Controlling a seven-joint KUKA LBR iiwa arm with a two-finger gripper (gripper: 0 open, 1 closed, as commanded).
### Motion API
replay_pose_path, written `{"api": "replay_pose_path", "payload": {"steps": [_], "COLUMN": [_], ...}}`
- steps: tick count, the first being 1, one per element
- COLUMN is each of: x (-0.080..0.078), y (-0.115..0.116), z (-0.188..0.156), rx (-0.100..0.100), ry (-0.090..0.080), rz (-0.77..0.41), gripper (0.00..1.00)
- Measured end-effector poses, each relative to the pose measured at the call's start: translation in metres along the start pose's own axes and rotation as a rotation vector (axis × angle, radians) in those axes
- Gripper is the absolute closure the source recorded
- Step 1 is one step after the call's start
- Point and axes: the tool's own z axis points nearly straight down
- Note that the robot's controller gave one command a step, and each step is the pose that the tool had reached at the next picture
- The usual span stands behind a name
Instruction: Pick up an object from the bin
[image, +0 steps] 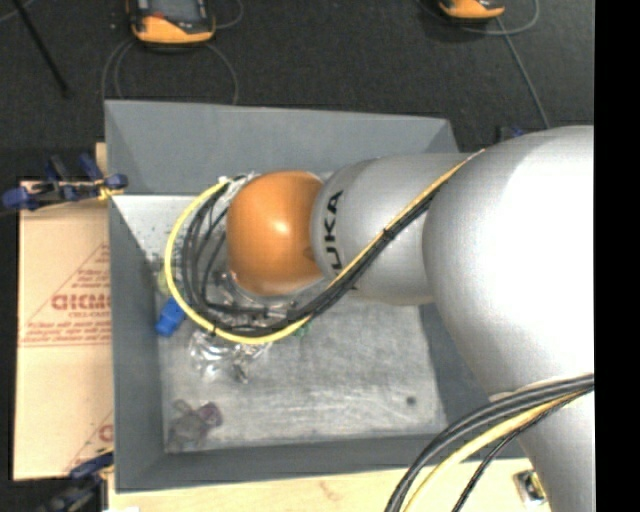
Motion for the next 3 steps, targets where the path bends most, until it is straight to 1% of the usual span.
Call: {"api": "replay_pose_path", "payload": {"steps": [1,2,3], "x": [0.002,0.0,-0.008], "y": [0.001,0.001,0.036], "z": [0.003,0.0,-0.117], "rx": [-0.003,-0.002,-0.008], "ry": [0.005,-0.001,0.01], "rz": [0.0,0.002,-0.254], "gripper": [0.0,1.0,1.0]}}
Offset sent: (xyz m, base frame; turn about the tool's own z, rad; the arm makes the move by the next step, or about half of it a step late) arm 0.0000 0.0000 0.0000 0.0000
